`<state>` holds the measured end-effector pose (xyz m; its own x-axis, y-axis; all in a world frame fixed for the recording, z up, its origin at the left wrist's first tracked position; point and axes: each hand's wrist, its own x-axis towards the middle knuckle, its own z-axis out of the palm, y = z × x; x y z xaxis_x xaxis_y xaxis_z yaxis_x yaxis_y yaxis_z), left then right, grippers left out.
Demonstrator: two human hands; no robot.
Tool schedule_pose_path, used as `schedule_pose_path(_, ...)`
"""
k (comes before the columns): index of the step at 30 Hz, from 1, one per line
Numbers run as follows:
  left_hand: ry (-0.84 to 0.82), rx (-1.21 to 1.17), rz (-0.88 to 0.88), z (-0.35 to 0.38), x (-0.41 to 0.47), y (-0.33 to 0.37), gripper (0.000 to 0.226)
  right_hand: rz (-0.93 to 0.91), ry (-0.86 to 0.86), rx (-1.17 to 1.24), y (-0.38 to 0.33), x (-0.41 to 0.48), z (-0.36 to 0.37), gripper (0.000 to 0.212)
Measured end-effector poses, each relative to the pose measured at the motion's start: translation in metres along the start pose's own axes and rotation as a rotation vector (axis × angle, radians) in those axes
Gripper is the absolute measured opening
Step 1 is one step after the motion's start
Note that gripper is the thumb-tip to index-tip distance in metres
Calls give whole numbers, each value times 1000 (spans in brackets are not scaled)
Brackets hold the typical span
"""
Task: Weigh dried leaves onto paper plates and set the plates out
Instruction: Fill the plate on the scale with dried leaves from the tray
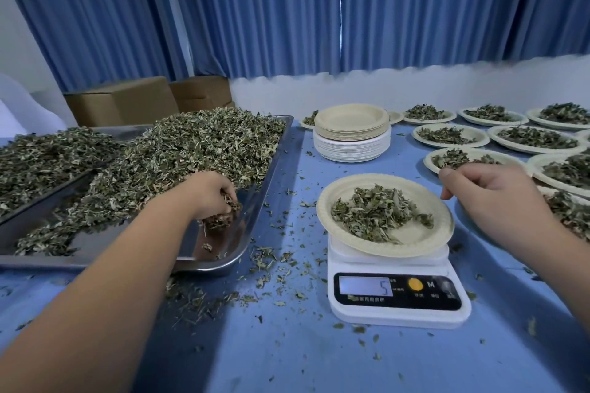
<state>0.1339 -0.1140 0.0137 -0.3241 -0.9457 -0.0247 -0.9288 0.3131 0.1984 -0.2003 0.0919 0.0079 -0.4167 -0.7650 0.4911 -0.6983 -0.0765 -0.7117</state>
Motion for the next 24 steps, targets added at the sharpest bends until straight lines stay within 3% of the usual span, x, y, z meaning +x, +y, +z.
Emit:
schedule_pose_path(7,128,-283,12,-1,-30,4,14,0,18,8,-3,-2,-3,39)
schedule_pose_path(16,313,-402,15,-1,-45,5,16,18,25,35,-1,-2,-5,39)
schedule_pose_path(24,389,-590,244,-14,-66,56,21,23,30,54,1,1,-4,40)
